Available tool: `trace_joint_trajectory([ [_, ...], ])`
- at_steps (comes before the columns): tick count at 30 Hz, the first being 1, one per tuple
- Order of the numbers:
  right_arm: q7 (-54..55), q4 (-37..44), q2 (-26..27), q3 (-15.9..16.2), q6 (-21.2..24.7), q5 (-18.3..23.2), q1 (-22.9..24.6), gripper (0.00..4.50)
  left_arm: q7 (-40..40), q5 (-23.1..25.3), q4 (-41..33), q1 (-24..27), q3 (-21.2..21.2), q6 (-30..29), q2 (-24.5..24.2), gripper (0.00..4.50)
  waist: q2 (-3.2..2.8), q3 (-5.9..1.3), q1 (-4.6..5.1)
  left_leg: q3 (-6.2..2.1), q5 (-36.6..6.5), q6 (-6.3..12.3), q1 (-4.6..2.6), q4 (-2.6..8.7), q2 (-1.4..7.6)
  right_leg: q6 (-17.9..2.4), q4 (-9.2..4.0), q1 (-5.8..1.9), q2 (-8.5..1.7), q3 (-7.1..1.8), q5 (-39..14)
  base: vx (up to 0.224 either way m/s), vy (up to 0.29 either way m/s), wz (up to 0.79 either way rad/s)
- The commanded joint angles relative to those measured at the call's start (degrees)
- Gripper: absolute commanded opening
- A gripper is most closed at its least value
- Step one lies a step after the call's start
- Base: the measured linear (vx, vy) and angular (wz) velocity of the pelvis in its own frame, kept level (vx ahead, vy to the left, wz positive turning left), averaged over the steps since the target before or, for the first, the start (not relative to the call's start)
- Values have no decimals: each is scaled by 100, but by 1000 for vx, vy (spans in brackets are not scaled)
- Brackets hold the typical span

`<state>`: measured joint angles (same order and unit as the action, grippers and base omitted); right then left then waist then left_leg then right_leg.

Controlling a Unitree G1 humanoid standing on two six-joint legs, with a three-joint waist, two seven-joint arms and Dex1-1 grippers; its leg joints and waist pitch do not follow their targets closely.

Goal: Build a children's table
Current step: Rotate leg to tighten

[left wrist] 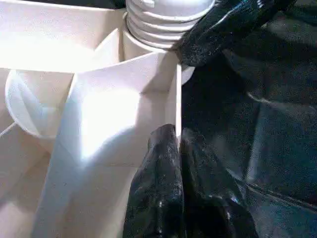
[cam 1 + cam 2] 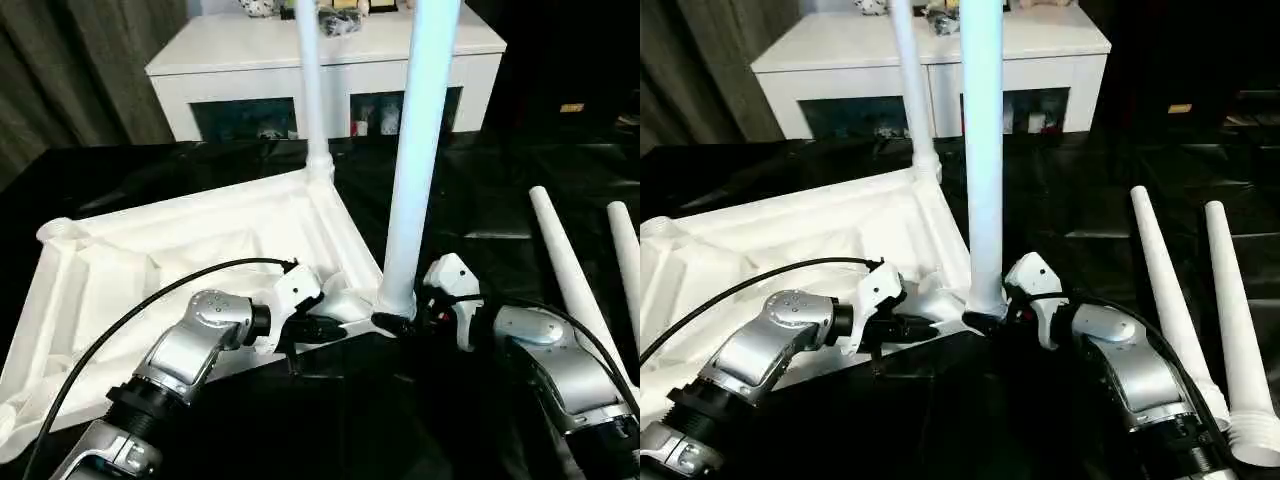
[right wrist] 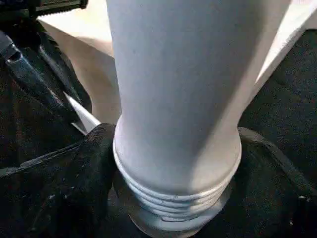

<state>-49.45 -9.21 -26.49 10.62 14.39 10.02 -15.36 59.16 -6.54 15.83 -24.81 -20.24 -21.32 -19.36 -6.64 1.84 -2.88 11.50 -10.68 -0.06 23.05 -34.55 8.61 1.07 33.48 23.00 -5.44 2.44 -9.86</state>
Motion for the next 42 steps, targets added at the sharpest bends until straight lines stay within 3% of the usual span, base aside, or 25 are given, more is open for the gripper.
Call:
trace_joint_trajectory([
  [1, -140, 29, 23, -28, -36, 92, -62, 354, 123, -204, -297, -12, 32, -7, -33, 0, 126, -336, 5, -217, -1406, 387, -193, 451, 432, -1415, -328, -216, -318, -162, -1175, 0, 0, 0],
  [5, -255, 22, 21, -29, -65, 149, -51, 338, 177, -190, -313, -1, 49, -26, -42, 0, 131, -344, 7, -216, -1362, 375, -185, 447, 423, -1396, -325, -213, -315, -163, -1067, 0, 0, 0],
  [11, -333, 65, 55, -25, -70, 233, 34, 284, 210, -179, -325, 17, 39, -46, -51, 0, 134, -374, -16, -213, -985, 550, -164, 400, 415, -1475, -280, -232, -322, -154, -688, 0, 0, 0],
  [14, -327, 27, 92, -30, -87, 236, 66, 281, 232, -171, -342, 39, 26, -58, -62, 0, 136, -376, -23, -211, -914, 613, -163, 389, 416, -1499, -274, -232, -317, -149, -636, 0, 0, 0],
  [22, -125, -22, 276, -95, -72, 252, 137, 273, 198, -125, -292, 58, 24, -38, -27, 0, 130, -357, -16, -214, -1185, 491, -170, 414, 421, -1453, -301, -213, -317, -159, -953, 0, 0, 0],
  [25, 765, -377, 649, -326, -41, 66, 34, 273, -294, 88, -25, 2, 68, -41, 149, 0, 138, -345, 8, -217, -1293, 393, -165, 427, 412, -1424, -313, -197, -310, -159, -1087, 0, 0, 0],
  [29, 1937, -777, 1115, -625, 45, -158, -106, 273, -1131, 338, 430, -168, 199, -117, 481, 0, 137, -297, 110, -232, -1859, 74, -184, 467, 386, -1250, -381, -149, -306, -168, -1856, 0, 0, 0],
  [31, 3087, -1057, 1582, -931, 204, -290, -216, 273, -1930, 458, 858, -348, 380, -171, 862, 0, 166, -289, 138, -251, -2075, -70, -206, 483, 373, -1133, -418, -146, -301, -160, -2095, 0, 0, 0],
  [32, 3255, -1096, 1654, -971, 217, -310, -231, 273, -2057, 472, 924, -378, 410, -182, 925, 0, 153, -268, 162, -251, -2230, -162, -223, 493, 365, -1073, -443, -104, -298, -166, -2303, 0, 0, 0],
  [33, 3609, -1173, 1819, -1046, 248, -348, -261, 273, -2323, 484, 1075, -448, 480, -193, 1069, 0, 165, -268, 174, -264, -2304, -190, -219, 499, 357, -1019, -452, -123, -300, -157, -2414, 0, 0, 0],
  [37, 4667, -1446, 2319, -1154, 174, -598, -396, 273, -3496, 571, 1687, -747, 780, 16, 1591, 0, 166, -240, 194, -291, -2709, -279, -272, 516, 337, -737, -551, -75, -312, -146, -2989, 0, 0, 0],
  [38, 4802, -1514, 2420, -1132, 164, -659, -430, 273, -3730, 615, 1818, -814, 825, 128, 1707, 0, 151, -224, 197, -288, -2870, -293, -326, 509, 325, -642, -614, -35, -301, -131, -3181, 0, 0, 0],
  [39, 4876, -1560, 2480, -1116, 157, -700, -453, 273, -3864, 646, 1899, -855, 849, 205, 1776, 0, 157, -220, 219, -302, -3028, -295, -367, 529, 316, -557, -645, -48, -288, -98, -3309, 0, 0, 0],
  [40, 4876, -1560, 2480, -1116, 157, -700, -453, 273, -3864, 646, 1899, -855, 849, 205, 1776, 0, 146, -231, 220, -328, -3051, -288, -356, 570, 326, -505, -644, -88, -284, -91, -3219, 0, 0, 0],
  [42, 4840, -1659, 2572, -1098, 44, -689, -512, 273, -3812, 663, 1965, -904, 821, 340, 1868, 0, 111, -236, 224, -330, -3053, -272, -337, 598, 334, -522, -641, -90, -291, -104, -2974, 0, 0, 0],
])
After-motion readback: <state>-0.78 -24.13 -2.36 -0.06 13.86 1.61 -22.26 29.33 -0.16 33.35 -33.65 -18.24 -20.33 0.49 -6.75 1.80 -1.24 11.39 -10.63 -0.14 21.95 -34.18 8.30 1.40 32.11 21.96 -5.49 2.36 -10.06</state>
